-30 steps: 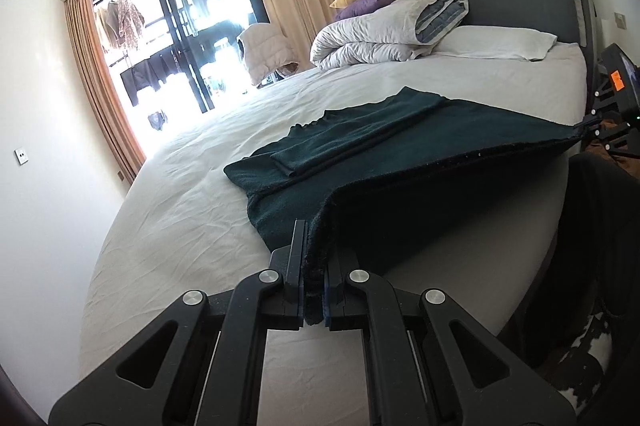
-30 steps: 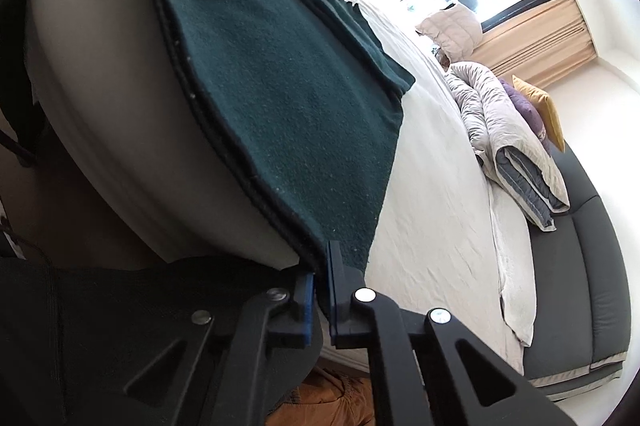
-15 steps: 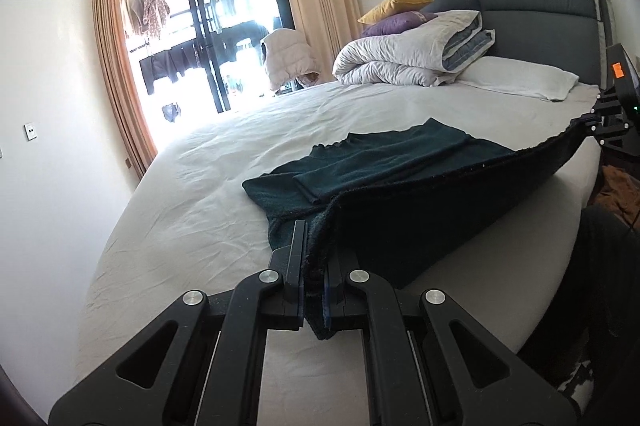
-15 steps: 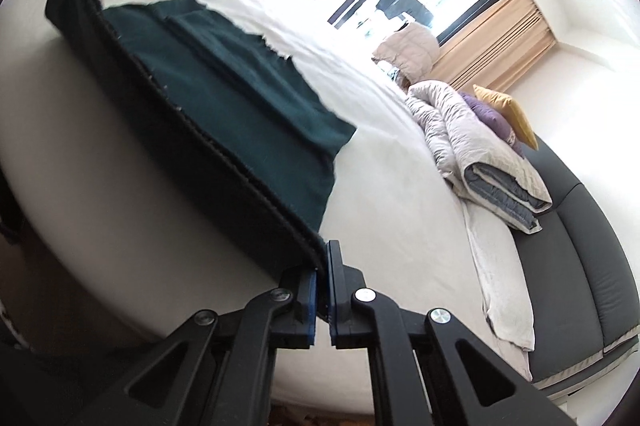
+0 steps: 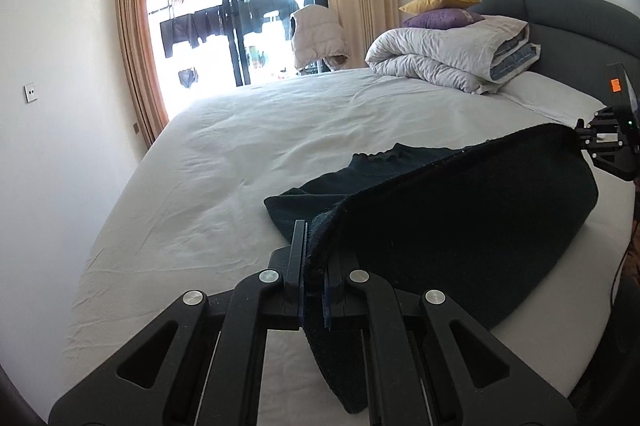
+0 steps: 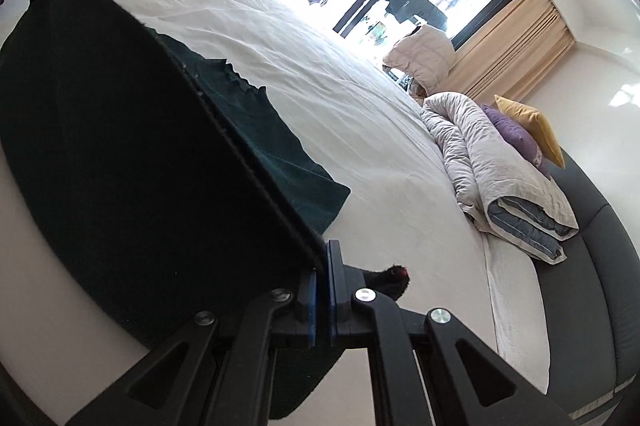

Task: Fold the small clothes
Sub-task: 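Lift the hem with both tools and fold it over toward the collar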

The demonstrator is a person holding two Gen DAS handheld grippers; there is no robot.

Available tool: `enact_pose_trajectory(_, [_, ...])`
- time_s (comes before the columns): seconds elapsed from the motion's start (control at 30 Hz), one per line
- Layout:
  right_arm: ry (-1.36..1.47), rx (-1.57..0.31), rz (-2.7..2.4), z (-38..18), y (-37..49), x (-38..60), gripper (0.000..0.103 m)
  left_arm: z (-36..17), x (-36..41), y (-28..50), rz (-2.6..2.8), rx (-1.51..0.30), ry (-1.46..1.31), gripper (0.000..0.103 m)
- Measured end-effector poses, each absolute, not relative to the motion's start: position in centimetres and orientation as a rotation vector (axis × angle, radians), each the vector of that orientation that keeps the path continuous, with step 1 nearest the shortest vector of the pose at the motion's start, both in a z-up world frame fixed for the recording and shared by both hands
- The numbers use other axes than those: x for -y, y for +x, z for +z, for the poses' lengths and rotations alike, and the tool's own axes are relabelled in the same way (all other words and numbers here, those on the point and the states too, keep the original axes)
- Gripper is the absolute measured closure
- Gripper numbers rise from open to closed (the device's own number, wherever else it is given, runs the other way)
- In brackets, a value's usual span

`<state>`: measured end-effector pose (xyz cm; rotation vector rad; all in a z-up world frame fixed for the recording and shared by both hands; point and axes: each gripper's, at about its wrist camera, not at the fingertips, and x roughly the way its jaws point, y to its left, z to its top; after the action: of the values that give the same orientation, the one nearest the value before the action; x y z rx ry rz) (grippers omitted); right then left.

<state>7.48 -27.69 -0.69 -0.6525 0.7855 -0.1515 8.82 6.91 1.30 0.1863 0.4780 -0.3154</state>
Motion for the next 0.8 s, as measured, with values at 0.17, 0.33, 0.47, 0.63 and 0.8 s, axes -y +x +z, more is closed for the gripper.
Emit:
enact_pose_trajectory(0.17, [-0.616, -0.865, -0.118, -2.0, 14.3, 29.2, 0.099, 1.3, -6.6, 15.3, -0.301, -0.544, 0.184, 0.098])
enact_pose_trajectory(0.33, [-0.56, -0.945, -0.076, -4.1, 19.8, 30.4, 0.099, 0.4, -6.4, 22.1, -0.282, -0.636, 0.174, 0.098])
enact_pose_trajectory(0.47, [-0.508, -1.012, -0.058, -5.7, 23.7, 31.8, 0.099, -1.2, -6.2, 27.0, -0.28, -0.706, 0.169, 0.099])
enact_pose_trajectory(0.63, [-0.399, -1.081, -0.056, -7.1, 27.1, 33.9, 0.099, -3.1, -5.2, 31.8, -0.276, -0.765, 0.196, 0.098])
enact_pose_trajectory(0.8, [-0.364, -1.093, -0.067, -8.0, 29.4, 34.3, 0.099, -5.2, -4.7, 34.8, -0.254, -0.806, 0.193, 0.098])
